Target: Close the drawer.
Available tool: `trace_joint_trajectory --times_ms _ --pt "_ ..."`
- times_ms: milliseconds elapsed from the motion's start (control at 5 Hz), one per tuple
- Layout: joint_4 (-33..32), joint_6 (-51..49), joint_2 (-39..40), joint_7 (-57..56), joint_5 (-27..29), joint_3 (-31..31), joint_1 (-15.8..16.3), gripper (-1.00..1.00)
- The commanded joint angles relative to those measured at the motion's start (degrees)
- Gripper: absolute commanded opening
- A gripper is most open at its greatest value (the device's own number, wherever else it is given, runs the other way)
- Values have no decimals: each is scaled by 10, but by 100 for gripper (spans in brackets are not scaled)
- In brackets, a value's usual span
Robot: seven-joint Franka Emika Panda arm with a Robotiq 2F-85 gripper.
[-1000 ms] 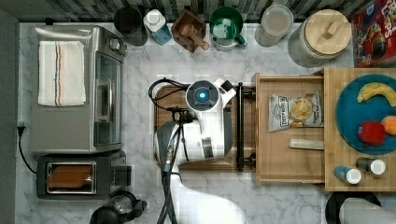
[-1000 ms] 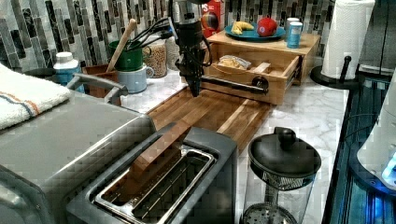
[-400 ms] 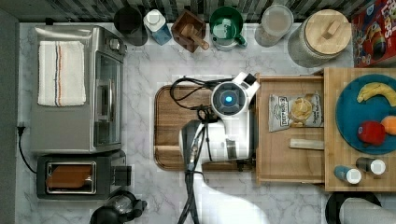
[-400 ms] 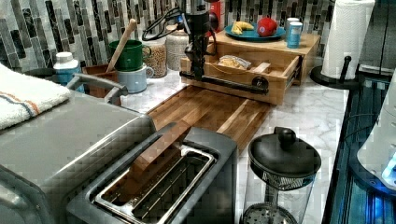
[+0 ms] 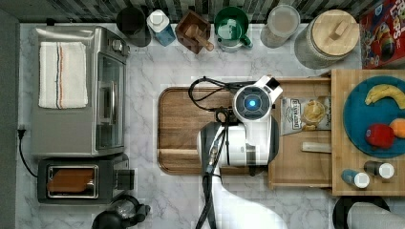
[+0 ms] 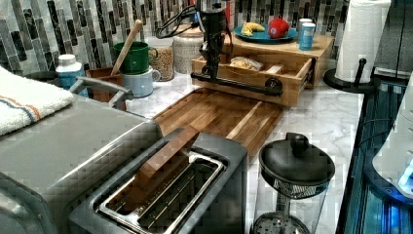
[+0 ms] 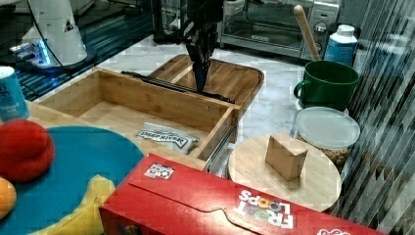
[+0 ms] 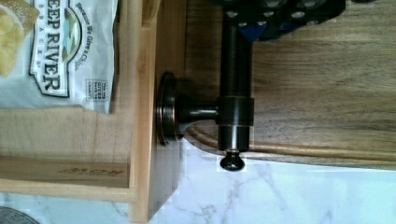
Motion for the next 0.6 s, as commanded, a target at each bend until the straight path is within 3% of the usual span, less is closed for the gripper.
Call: trace_joint_trajectory --times_ms 200,400,600 --pt "3 8 15 -136 -1 -62 -28 -100" --pt "-12 36 17 -160 4 -50 -70 -100" --pt "-10 40 27 -200 28 -63 -87 -100"
